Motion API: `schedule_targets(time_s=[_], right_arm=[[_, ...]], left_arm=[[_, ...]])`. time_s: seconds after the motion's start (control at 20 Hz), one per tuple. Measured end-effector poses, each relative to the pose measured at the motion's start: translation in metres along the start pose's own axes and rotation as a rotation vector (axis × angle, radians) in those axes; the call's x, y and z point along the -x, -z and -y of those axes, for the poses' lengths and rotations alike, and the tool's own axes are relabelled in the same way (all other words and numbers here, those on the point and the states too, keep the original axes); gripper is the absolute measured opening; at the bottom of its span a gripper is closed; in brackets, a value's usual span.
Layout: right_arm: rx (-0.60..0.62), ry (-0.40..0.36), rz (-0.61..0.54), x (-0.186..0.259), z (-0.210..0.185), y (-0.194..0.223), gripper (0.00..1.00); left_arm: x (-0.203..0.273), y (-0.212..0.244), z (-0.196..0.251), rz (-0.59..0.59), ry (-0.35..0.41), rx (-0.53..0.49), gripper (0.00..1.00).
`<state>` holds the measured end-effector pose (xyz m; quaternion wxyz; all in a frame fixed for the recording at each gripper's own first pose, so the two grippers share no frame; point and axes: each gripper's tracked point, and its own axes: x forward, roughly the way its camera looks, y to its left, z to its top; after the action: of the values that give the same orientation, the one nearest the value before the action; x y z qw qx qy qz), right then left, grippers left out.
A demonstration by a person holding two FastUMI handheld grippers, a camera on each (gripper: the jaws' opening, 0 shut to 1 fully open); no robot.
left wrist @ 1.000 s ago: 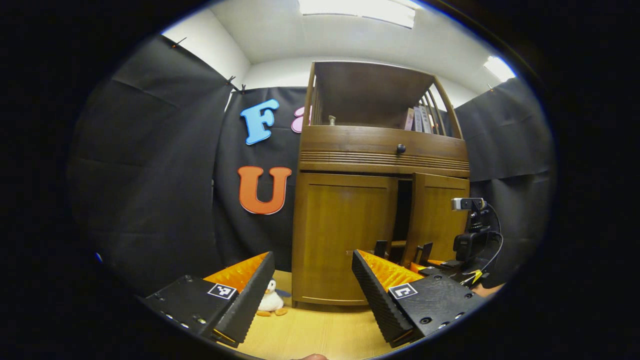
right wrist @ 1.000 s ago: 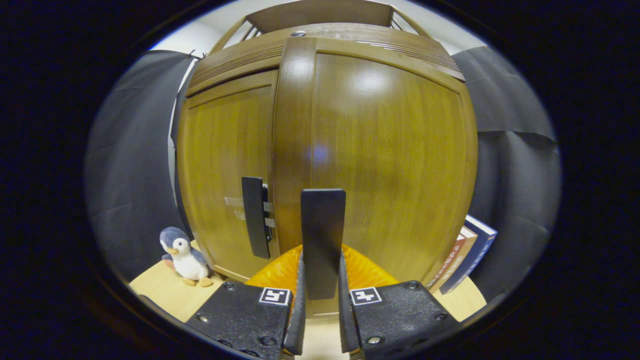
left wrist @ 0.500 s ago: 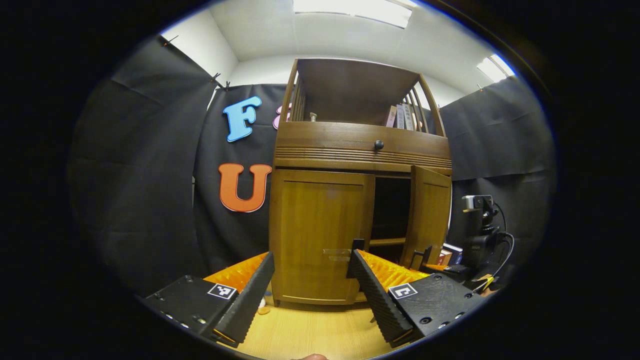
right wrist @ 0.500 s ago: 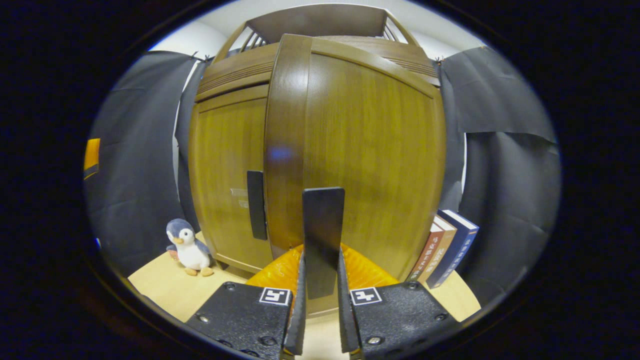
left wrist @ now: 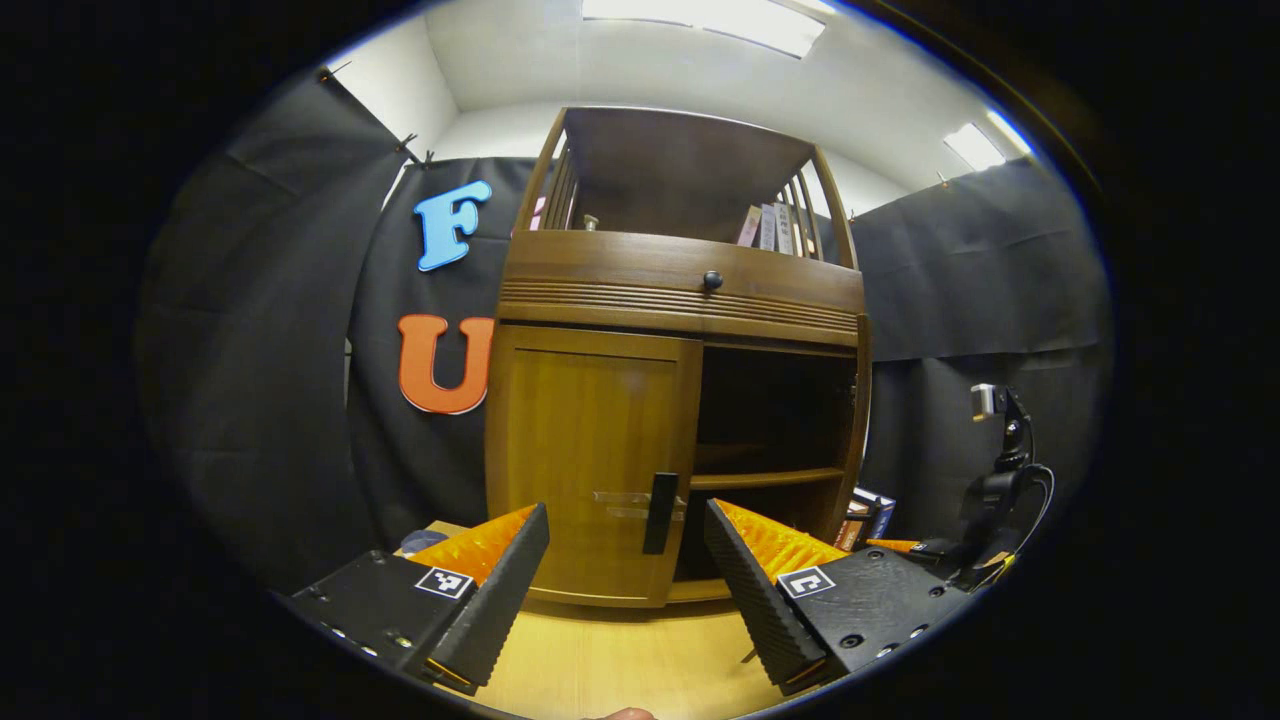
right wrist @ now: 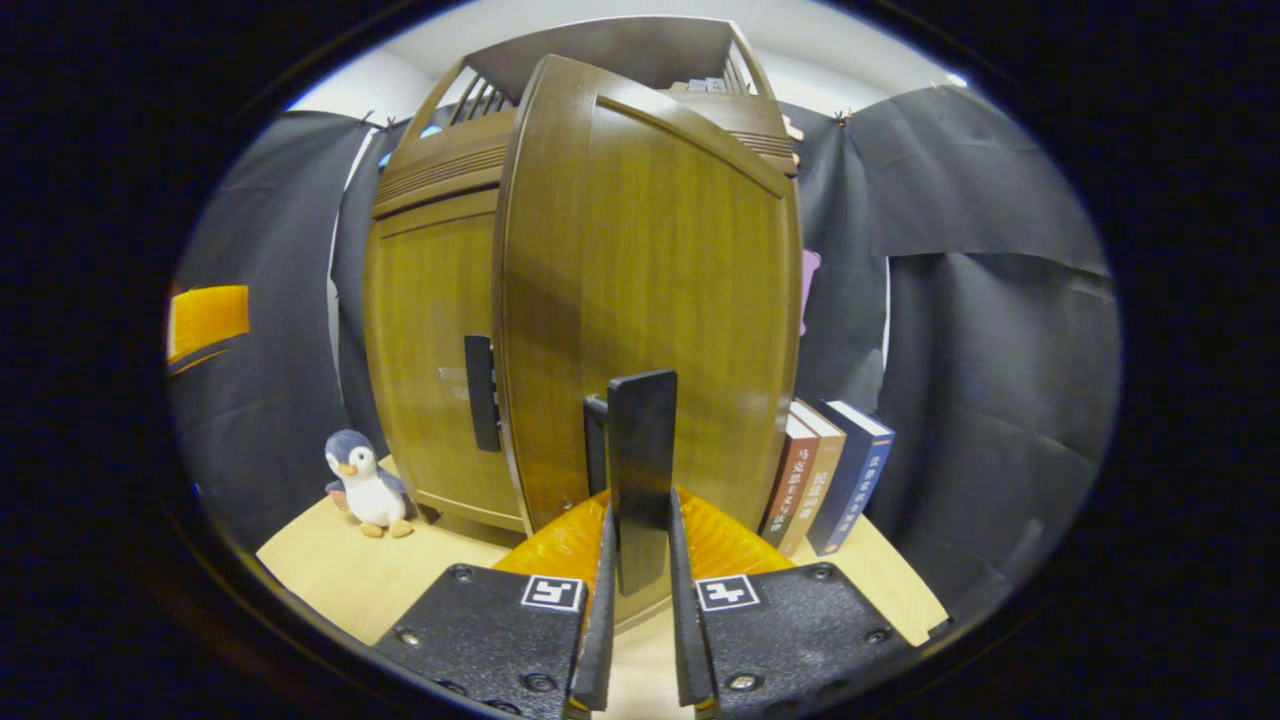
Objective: Open the right door of the double-door shoe cabinet with the right hand, and open the left door with the left hand.
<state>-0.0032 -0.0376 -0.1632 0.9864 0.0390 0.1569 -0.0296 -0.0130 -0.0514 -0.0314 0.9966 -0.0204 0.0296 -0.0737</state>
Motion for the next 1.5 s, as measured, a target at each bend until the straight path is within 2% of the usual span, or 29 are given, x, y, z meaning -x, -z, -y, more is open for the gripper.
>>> schedule_targets(time_s=[0.3, 0.6, 0.7, 1.1, 1.15, 1.2, 1.25, 1.3, 1.35, 1.4, 1.5], right_arm=[[0.008, 0.080, -0.019, 0.025, 0.047, 0.010, 0.25], [-0.028, 0.132, 0.001, 0.042, 0.082, 0.006, 0.24], [-0.039, 0.134, -0.001, 0.042, 0.091, 0.006, 0.19], [-0.113, 0.183, 0.003, 0.048, 0.132, 0.009, 0.19], [-0.121, 0.179, 0.003, 0.047, 0.134, 0.008, 0.14], [-0.118, 0.172, 0.000, 0.049, 0.135, 0.009, 0.19], [-0.110, 0.168, -0.003, 0.047, 0.137, 0.009, 0.18], [-0.108, 0.165, -0.001, 0.047, 0.137, 0.008, 0.12], [-0.108, 0.165, -0.002, 0.048, 0.136, 0.008, 0.14], [-0.108, 0.162, -0.002, 0.047, 0.136, 0.007, 0.06], [-0.106, 0.160, -0.002, 0.047, 0.137, 0.007, 0.08]], left_arm=[[-0.010, 0.005, 0.026, -0.015, 0.058, -0.002, 0.95], [-0.018, 0.006, 0.045, -0.020, 0.082, -0.017, 0.95], [-0.023, 0.009, 0.051, -0.022, 0.088, -0.014, 0.95], [-0.051, 0.026, 0.070, -0.053, 0.119, -0.001, 0.95], [-0.055, 0.028, 0.073, -0.058, 0.125, 0.001, 0.95], [-0.059, 0.030, 0.075, -0.061, 0.130, 0.001, 0.95], [-0.063, 0.032, 0.076, -0.062, 0.133, -0.003, 0.95], [-0.068, 0.033, 0.077, -0.063, 0.134, -0.008, 0.95], [-0.073, 0.034, 0.078, -0.067, 0.133, -0.012, 0.95], [-0.078, 0.035, 0.078, -0.067, 0.132, -0.016, 0.95], [-0.092, 0.037, 0.076, -0.063, 0.125, -0.027, 0.95]])
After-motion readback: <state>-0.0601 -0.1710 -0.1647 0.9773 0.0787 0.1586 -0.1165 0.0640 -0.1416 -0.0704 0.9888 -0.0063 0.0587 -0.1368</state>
